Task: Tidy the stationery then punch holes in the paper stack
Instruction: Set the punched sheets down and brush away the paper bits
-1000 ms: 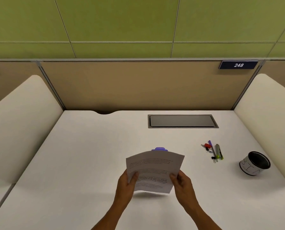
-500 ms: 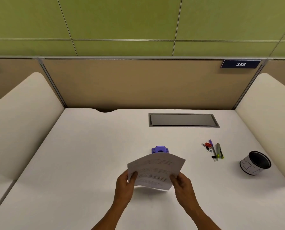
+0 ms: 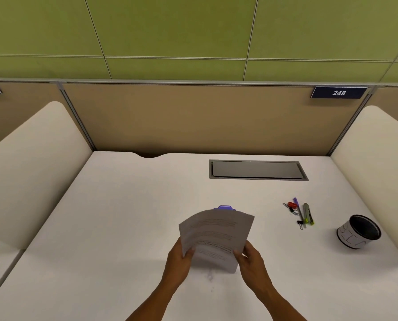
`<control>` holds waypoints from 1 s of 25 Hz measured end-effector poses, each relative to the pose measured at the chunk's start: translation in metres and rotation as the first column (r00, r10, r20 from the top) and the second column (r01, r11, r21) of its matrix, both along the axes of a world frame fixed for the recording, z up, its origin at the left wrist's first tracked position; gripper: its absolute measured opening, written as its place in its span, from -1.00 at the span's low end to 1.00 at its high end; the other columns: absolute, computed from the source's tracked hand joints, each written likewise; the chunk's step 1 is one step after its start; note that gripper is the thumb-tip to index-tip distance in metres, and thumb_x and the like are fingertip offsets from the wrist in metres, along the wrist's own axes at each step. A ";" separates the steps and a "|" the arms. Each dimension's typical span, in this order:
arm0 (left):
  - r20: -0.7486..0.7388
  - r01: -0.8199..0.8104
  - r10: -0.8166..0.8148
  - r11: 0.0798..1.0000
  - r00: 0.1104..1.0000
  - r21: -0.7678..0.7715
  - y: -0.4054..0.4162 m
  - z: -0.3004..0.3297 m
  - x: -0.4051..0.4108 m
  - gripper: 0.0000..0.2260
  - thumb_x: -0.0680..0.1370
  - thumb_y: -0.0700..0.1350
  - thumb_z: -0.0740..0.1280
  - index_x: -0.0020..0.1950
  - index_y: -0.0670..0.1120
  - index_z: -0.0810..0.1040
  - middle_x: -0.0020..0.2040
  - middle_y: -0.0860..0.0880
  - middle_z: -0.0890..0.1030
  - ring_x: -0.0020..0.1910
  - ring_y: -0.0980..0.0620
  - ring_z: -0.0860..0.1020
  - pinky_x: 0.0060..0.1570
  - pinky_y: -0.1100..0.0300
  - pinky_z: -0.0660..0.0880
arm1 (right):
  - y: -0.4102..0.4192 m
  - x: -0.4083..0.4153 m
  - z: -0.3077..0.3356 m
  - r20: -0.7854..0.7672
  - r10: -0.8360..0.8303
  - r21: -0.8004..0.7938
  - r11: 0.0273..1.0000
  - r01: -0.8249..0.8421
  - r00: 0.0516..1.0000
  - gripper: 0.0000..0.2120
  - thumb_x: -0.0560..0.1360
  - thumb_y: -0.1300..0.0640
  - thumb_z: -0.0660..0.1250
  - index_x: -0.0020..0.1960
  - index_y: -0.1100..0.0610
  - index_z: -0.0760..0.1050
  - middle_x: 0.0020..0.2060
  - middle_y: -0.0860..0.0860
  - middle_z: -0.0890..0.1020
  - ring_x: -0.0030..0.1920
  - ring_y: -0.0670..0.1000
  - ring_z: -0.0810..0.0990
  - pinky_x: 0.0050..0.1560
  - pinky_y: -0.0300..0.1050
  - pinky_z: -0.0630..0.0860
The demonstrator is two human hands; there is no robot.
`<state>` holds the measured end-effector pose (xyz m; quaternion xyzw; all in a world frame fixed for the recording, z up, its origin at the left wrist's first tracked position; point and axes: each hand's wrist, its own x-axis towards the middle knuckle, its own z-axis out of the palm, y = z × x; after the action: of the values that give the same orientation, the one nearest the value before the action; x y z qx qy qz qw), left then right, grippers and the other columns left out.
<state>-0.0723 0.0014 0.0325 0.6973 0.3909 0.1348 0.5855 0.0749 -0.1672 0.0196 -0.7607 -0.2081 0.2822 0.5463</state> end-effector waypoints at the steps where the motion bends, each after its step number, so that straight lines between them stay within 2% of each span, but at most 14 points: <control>1: -0.039 0.050 -0.050 0.999 0.998 -0.004 0.001 -0.003 -0.001 -0.66 0.64 -0.15 0.26 0.43 -0.01 0.42 0.27 0.06 0.57 0.27 0.06 0.53 0.24 0.26 0.45 | 0.000 0.000 -0.003 -0.002 0.010 -0.026 1.000 -0.010 1.000 -0.72 0.65 0.13 0.24 0.33 -0.03 0.50 0.17 -0.18 0.67 0.21 -0.11 0.61 0.28 0.04 0.54; 3: -0.081 0.087 -0.085 0.996 0.993 0.027 0.004 -0.005 0.000 -0.67 0.66 -0.15 0.22 0.43 -0.03 0.42 0.27 0.05 0.57 0.27 0.05 0.54 0.22 0.29 0.45 | 0.003 0.003 -0.004 0.003 0.003 -0.031 1.000 -0.003 1.000 -0.75 0.66 0.10 0.23 0.30 -0.05 0.53 0.16 -0.17 0.67 0.19 -0.09 0.62 0.25 0.09 0.57; 6: -0.104 0.065 -0.056 0.994 0.993 0.083 0.013 -0.001 0.003 -0.73 0.67 -0.13 0.19 0.35 -0.10 0.50 0.14 -0.01 0.63 0.10 0.04 0.62 -0.07 0.38 0.56 | 0.009 0.008 0.002 -0.007 0.004 -0.013 1.000 -0.004 1.000 -0.77 0.67 0.10 0.20 0.23 -0.09 0.57 0.10 -0.13 0.70 0.09 -0.05 0.68 0.13 0.08 0.64; 9: -0.054 0.032 -0.027 0.995 0.998 0.090 0.019 0.008 0.005 -0.76 0.66 -0.13 0.20 0.29 -0.08 0.53 0.08 0.00 0.65 0.07 0.04 0.63 -0.13 0.37 0.57 | 0.010 0.011 0.010 0.021 -0.019 0.005 1.000 0.019 1.000 -0.74 0.66 0.13 0.21 0.17 -0.18 0.56 0.08 -0.15 0.71 0.04 -0.08 0.68 0.01 -0.12 0.66; 12: 0.069 -0.034 0.027 0.994 0.997 0.105 0.022 0.023 0.006 -0.78 0.65 -0.20 0.23 0.16 0.10 0.52 0.02 0.16 0.63 0.03 0.21 0.61 -0.11 0.48 0.50 | 0.010 0.013 0.023 0.086 -0.029 0.021 0.999 0.027 0.996 -0.75 0.66 0.12 0.21 0.17 -0.18 0.58 0.03 -0.25 0.70 -0.03 -0.15 0.66 -0.03 -0.34 0.58; 14: 0.119 -0.064 0.051 0.993 0.992 0.102 0.025 0.032 0.007 -0.76 0.64 -0.21 0.24 0.09 0.16 0.52 -0.01 0.16 0.65 0.01 0.23 0.61 -0.12 0.47 0.50 | 0.014 0.016 0.034 0.114 -0.036 0.043 0.999 0.031 0.993 -0.75 0.66 0.12 0.21 0.13 -0.17 0.59 0.01 -0.26 0.70 0.00 -0.17 0.65 -0.03 -0.39 0.53; 17: 0.206 -0.124 0.110 0.991 0.972 0.057 0.033 0.043 0.006 -0.85 0.62 -0.12 0.30 0.13 0.08 0.58 -0.02 0.09 0.70 -0.03 0.11 0.67 -0.16 0.34 0.59 | 0.021 0.021 0.048 0.090 -0.032 0.099 0.995 0.023 0.995 -0.79 0.67 0.11 0.21 0.07 -0.05 0.62 -0.01 -0.16 0.72 0.00 -0.11 0.67 -0.03 -0.25 0.59; 21: 0.250 -0.173 0.169 0.985 0.953 -0.007 0.048 0.050 -0.006 -0.91 0.56 -0.09 0.39 0.05 0.04 0.60 -0.03 0.11 0.73 -0.11 0.09 0.71 -0.21 0.26 0.64 | 0.031 0.019 0.054 -0.004 0.007 0.093 0.996 -0.007 1.000 -0.82 0.63 0.06 0.28 0.04 0.10 0.64 -0.04 -0.06 0.74 -0.02 -0.01 0.71 0.02 -0.09 0.66; 25: 0.184 -0.247 0.253 0.967 0.950 -0.056 0.058 0.039 -0.032 -0.94 0.57 -0.06 0.38 0.01 0.05 0.64 -0.07 0.09 0.74 -0.17 0.05 0.72 -0.27 0.26 0.63 | 0.044 0.005 0.048 -0.088 0.068 0.006 0.998 -0.068 0.994 -0.80 0.62 0.03 0.30 0.03 0.10 0.66 -0.08 -0.05 0.76 -0.08 0.00 0.73 -0.10 -0.17 0.63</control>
<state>-0.1046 0.0597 0.0715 0.6166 0.4208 0.2674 0.6093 0.0796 -0.1236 0.0672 -0.7390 -0.2101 0.3337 0.5463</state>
